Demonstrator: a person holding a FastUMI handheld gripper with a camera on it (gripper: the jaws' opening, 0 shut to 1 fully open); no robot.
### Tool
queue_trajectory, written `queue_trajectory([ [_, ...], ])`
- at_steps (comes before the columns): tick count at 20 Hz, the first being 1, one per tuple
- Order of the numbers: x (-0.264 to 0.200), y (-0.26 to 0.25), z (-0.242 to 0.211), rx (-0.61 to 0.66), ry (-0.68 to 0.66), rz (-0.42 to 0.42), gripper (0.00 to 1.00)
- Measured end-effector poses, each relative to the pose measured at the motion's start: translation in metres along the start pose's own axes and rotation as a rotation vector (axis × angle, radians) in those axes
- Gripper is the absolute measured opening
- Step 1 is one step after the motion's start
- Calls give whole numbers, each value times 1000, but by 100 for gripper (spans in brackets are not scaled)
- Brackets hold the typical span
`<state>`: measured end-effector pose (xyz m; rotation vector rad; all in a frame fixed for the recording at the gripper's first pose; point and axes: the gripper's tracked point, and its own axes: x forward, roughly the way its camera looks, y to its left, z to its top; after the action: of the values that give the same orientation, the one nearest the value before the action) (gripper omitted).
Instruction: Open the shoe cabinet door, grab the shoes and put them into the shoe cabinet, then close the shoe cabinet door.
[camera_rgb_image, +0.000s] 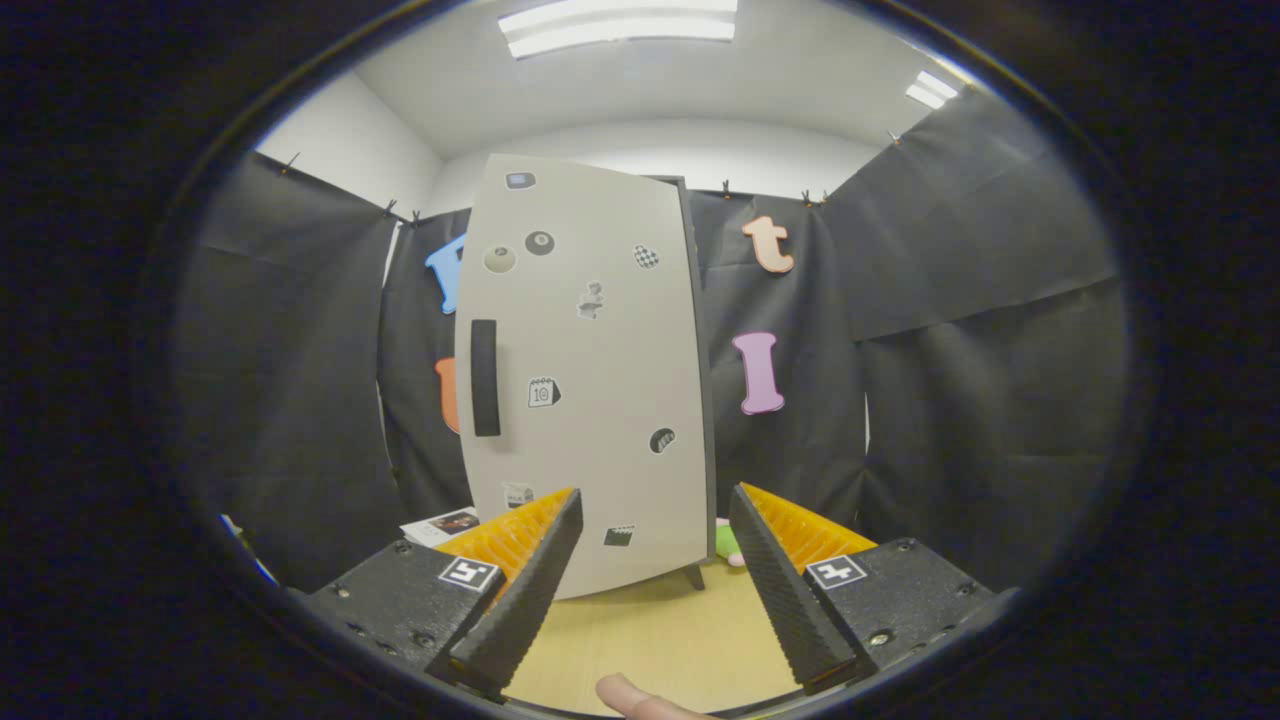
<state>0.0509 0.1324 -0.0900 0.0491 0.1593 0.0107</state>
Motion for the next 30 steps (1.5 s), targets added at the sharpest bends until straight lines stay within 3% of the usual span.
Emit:
queue_trajectory([
  [30,-17,-18,-12,-57,3,5,97],
])
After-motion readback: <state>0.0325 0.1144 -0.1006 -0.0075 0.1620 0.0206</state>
